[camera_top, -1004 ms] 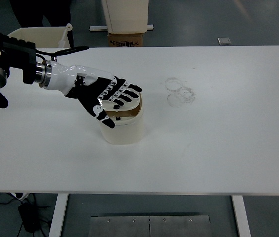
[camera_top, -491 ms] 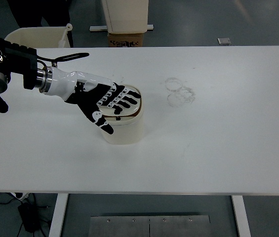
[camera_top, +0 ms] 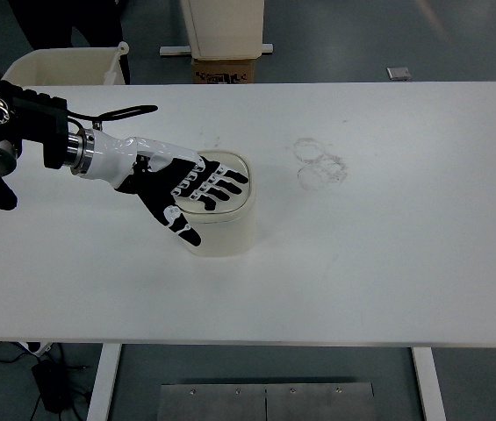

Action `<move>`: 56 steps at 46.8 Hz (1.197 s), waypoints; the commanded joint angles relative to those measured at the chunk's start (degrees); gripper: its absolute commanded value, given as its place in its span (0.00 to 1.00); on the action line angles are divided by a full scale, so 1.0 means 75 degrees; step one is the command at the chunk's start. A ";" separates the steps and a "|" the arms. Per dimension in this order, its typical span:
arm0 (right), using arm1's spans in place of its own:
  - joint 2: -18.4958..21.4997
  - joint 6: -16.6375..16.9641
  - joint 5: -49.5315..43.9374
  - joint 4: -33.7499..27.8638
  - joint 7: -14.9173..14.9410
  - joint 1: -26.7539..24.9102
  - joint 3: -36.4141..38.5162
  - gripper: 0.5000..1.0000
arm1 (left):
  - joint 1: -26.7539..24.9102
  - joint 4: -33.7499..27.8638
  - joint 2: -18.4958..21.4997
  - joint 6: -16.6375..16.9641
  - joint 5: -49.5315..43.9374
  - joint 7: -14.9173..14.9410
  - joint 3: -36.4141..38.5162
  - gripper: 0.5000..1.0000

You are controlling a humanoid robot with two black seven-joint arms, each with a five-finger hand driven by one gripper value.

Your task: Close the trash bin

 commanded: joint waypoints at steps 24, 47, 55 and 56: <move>0.0000 0.0000 0.0006 0.0000 0.0000 0.0000 0.0001 0.99 | -0.0270 0.0012 0.0094 0.0117 -0.0046 0.0005 -0.0093 1.00; 0.0000 0.0000 0.0006 0.0000 0.0000 0.0000 0.0001 0.99 | -0.0270 0.1077 0.0423 0.0164 -0.0679 -0.0030 -0.2951 1.00; 0.0000 0.0000 -0.0005 0.0000 0.0000 0.0000 0.0001 0.99 | 0.0163 0.1968 0.0259 0.0328 -0.1639 -0.0124 -0.3736 1.00; 0.0000 0.0000 -0.0005 0.0000 0.0000 0.0000 0.0001 0.99 | 0.0234 0.2027 0.0235 0.0340 -0.1768 -0.0124 -0.3830 1.00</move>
